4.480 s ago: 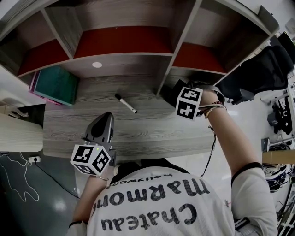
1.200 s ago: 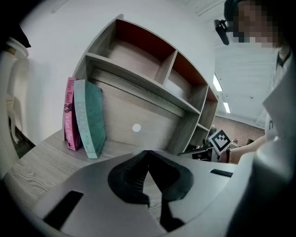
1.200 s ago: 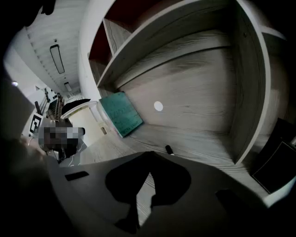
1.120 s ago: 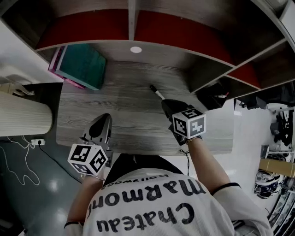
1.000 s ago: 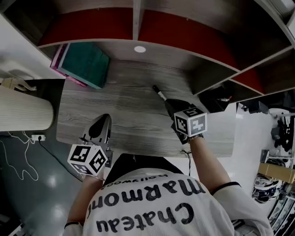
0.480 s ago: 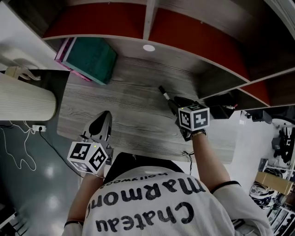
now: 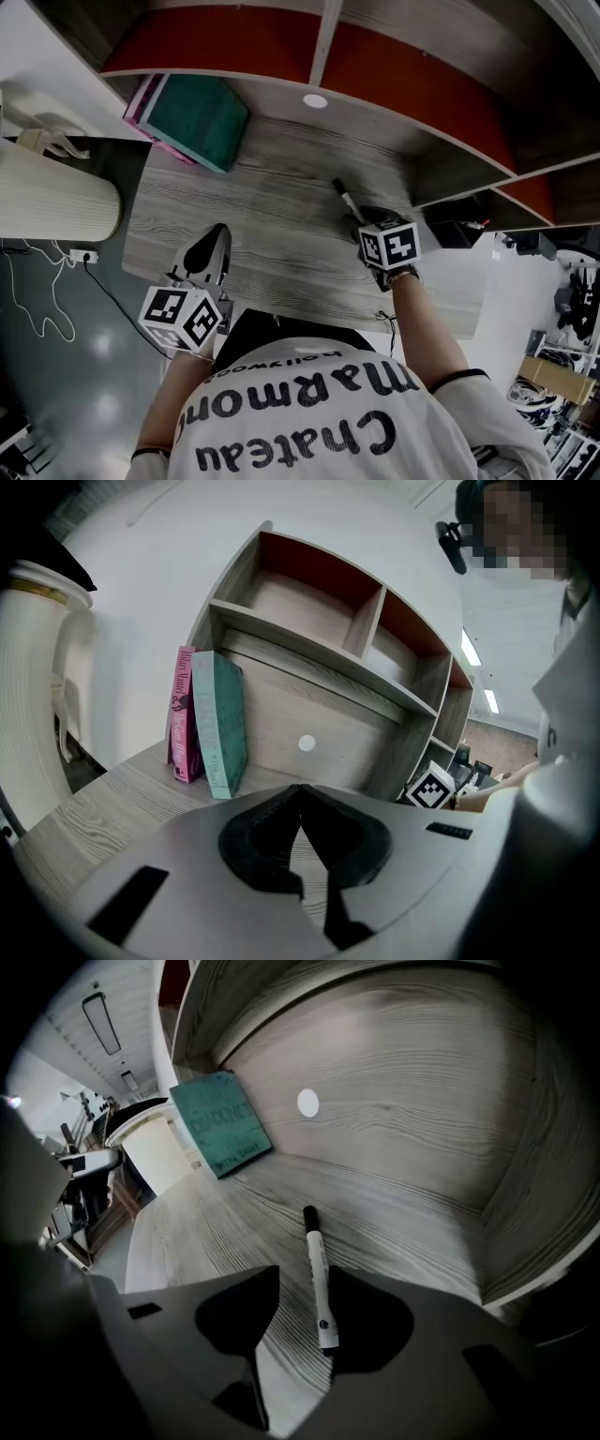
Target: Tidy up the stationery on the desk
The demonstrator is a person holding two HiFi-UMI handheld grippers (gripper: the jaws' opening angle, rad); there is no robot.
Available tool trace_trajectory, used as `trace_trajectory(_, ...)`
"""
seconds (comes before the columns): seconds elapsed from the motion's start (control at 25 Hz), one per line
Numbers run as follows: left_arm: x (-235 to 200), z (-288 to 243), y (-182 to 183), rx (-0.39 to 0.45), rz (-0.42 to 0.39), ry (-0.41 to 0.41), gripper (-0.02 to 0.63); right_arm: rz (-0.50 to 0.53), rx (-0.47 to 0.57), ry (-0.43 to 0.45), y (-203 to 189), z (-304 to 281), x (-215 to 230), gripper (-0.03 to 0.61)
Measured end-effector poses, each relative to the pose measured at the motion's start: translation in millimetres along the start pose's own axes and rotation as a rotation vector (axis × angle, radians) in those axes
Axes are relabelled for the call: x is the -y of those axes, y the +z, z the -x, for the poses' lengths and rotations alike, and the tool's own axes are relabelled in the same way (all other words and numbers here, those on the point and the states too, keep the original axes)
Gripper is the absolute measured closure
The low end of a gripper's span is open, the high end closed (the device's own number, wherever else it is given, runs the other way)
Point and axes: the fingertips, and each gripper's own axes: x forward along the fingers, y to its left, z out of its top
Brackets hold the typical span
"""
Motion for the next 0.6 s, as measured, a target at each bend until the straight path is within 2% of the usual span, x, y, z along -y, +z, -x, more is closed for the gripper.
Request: trace_trajectory(0.6,-9,3,4,0.008,0.004,0.002,0.600,0.015,-0.084,-0.059,-18,-8,1,0.425)
